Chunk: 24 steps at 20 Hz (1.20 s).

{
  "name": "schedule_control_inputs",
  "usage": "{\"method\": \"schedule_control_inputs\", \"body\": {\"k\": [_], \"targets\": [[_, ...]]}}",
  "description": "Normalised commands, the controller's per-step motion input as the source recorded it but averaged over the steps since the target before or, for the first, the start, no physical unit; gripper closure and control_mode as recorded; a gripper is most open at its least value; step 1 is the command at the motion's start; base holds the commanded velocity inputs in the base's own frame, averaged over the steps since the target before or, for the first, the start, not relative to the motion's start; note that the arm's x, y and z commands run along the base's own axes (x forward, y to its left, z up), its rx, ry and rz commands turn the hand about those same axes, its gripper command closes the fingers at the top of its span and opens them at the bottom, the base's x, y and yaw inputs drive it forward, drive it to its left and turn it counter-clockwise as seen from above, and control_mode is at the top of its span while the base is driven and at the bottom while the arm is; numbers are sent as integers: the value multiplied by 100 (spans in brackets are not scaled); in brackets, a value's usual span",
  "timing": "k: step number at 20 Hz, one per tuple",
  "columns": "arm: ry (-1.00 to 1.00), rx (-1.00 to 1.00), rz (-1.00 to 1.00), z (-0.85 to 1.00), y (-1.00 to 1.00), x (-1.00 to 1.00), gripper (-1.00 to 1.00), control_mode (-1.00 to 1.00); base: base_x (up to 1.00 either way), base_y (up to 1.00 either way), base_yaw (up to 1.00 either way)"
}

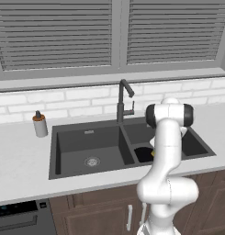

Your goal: Pick the pan and sponge and place them into the sink. Then turn on the water.

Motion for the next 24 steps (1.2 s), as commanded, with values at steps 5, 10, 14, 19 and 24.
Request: {"method": "schedule_control_inputs", "body": {"k": [5,10,14,19,24], "targets": [[0,0,2,-46,-2,16,100,-100,0,0,0],[0,0,0,-33,0,21,100,-100,0,0,0],[0,0,0,-7,0,9,-100,-100,0,0,0],[-13,0,2,14,0,0,-100,-100,0,0,0],[-19,0,0,46,7,0,-100,-100,0,0,0]]}}
